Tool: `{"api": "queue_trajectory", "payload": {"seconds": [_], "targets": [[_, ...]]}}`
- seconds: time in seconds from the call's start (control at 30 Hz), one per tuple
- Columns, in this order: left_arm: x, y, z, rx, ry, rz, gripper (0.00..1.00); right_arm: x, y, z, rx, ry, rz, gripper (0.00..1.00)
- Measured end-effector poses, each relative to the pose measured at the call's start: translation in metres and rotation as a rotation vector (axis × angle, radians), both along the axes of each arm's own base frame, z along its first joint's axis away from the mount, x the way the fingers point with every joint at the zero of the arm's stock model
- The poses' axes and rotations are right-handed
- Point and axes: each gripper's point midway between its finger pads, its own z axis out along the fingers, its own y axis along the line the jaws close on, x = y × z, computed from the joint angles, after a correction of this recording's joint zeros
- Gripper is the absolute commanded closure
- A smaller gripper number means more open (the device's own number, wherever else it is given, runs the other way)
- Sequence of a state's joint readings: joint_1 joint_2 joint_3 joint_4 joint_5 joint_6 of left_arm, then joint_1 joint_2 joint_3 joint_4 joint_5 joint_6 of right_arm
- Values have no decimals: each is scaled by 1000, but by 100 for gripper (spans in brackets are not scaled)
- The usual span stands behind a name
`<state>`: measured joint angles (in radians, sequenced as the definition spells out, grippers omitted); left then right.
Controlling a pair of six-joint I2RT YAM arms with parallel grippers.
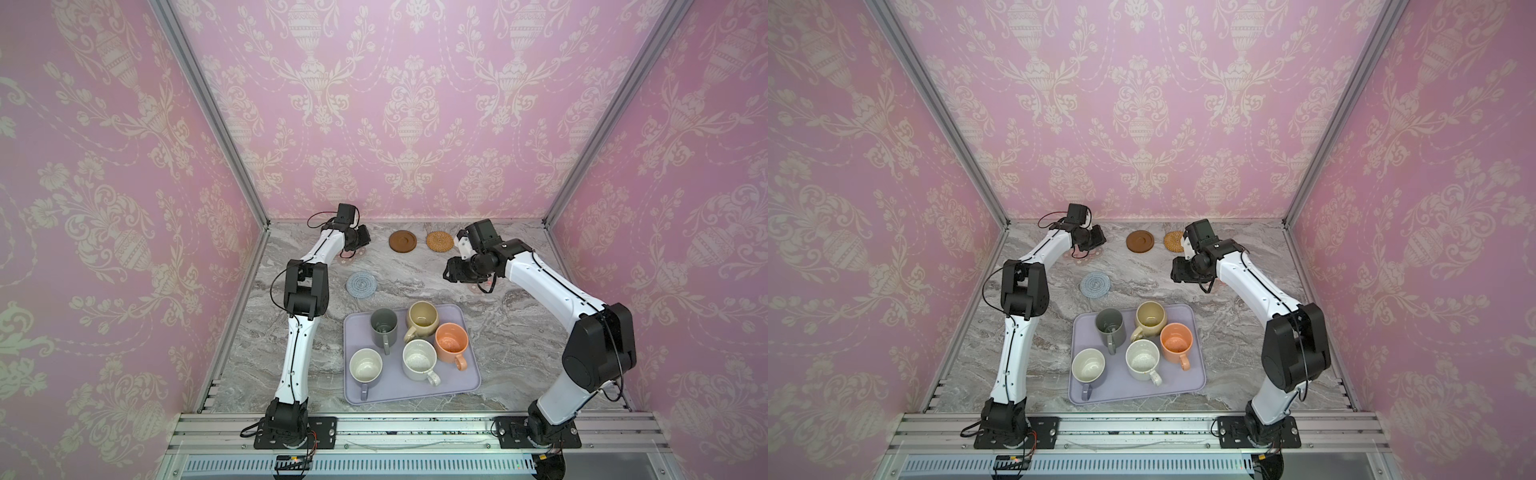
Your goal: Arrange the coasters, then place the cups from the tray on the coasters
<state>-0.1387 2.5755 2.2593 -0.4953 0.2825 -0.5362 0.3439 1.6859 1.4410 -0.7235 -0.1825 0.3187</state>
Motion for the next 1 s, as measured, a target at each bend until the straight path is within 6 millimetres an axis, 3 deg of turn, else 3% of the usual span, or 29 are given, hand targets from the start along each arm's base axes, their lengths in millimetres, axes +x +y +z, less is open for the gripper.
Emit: {"api": "queue_trajectory", "payload": {"seconds": [0.17, 0.37, 0.6, 0.87, 1.0], "targets": [[7, 0, 4, -11, -5, 24, 73, -1, 1, 0, -1, 1, 4, 43], [5, 2, -13, -10, 48, 47, 72, -1, 5, -7, -7, 17, 11, 43], [6, 5, -15, 1, 55, 65, 72, 0, 8, -10, -10, 23, 18, 43], [-2, 27, -17, 98, 89, 137, 71, 0, 11, -7, -11, 13, 22, 43], [-17, 47, -19, 120, 128, 169, 71, 0, 13, -8, -8, 17, 19, 43]]}}
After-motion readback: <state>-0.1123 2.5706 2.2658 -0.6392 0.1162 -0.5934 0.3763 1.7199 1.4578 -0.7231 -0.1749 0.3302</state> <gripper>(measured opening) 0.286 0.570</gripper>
